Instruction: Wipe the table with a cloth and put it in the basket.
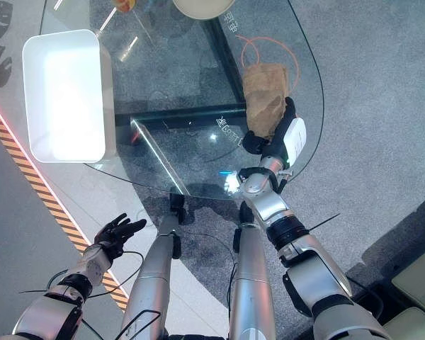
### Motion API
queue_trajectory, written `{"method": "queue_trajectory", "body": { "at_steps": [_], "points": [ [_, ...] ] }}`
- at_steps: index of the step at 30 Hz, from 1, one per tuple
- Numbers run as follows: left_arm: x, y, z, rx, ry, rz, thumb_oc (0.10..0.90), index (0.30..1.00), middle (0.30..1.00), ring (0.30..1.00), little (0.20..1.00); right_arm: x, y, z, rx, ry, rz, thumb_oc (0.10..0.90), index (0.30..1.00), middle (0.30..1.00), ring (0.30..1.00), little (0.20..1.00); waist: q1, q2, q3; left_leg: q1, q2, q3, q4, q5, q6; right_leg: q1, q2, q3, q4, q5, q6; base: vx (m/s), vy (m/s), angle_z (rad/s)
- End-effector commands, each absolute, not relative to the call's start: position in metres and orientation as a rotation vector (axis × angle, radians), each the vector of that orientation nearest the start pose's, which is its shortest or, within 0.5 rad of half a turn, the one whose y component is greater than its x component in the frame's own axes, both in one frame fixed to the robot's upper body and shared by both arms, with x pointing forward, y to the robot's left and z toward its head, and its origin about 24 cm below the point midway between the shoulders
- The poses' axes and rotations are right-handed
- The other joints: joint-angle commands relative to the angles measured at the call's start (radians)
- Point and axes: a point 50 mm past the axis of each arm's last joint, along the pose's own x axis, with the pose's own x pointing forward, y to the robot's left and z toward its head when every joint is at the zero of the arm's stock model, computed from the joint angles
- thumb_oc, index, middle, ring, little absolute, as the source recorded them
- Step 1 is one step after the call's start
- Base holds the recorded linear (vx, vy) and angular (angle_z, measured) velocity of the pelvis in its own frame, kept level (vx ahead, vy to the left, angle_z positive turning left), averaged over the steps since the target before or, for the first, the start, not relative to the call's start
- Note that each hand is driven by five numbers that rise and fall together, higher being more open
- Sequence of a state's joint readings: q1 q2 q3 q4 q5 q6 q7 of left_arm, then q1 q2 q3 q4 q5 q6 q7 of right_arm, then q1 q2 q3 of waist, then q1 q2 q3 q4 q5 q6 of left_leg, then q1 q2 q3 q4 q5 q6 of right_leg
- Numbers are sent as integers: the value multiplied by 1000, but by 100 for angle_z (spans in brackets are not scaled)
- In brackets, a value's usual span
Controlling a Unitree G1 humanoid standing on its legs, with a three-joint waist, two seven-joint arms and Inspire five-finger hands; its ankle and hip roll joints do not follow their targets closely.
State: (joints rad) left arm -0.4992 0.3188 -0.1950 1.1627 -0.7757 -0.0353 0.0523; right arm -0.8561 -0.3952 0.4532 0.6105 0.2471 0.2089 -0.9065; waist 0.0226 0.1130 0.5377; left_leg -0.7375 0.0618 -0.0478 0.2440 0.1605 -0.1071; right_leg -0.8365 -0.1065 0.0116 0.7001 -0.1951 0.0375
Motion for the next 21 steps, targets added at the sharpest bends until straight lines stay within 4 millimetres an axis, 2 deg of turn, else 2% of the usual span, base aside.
{"method": "queue_trajectory", "body": {
  "at_steps": [1,13,14,15,16,21],
  "points": [
    [273,241,-69,-220,660,335,800,900,900,900,900,385,-165,185,-430,-272,-639,800,900,900,900,900,-3,12,-18,4,-108,65,137,-151,96,48,40,-71,-207,107,-42,8,-1,3],
    [277,237,-66,-210,656,316,800,900,900,900,900,391,-160,191,-528,-263,-609,800,900,900,900,900,11,18,-18,-3,-112,62,139,-147,97,38,39,-77,-199,109,-41,0,0,0],
    [278,236,-66,-211,655,315,800,900,900,900,900,392,-160,190,-547,-258,-605,525,665,665,665,625,13,19,-18,-3,-112,61,137,-145,98,38,39,-78,-198,109,-40,0,0,0],
    [279,236,-66,-210,655,315,800,900,900,900,900,393,-160,191,-560,-257,-603,355,519,519,519,455,14,19,-18,-4,-112,61,137,-145,98,37,39,-79,-198,110,-40,0,0,0],
    [279,236,-65,-208,654,314,800,900,900,900,900,394,-161,191,-592,-256,-599,100,300,300,300,200,16,20,-18,-5,-113,60,136,-144,98,36,38,-81,-199,110,-40,0,0,0],
    [280,236,-64,-203,655,302,800,900,900,900,900,399,-165,196,-654,-243,-592,100,300,300,300,200,25,25,-18,-4,-115,59,127,-139,99,35,36,-88,-203,114,-39,0,0,0]
  ]
}}
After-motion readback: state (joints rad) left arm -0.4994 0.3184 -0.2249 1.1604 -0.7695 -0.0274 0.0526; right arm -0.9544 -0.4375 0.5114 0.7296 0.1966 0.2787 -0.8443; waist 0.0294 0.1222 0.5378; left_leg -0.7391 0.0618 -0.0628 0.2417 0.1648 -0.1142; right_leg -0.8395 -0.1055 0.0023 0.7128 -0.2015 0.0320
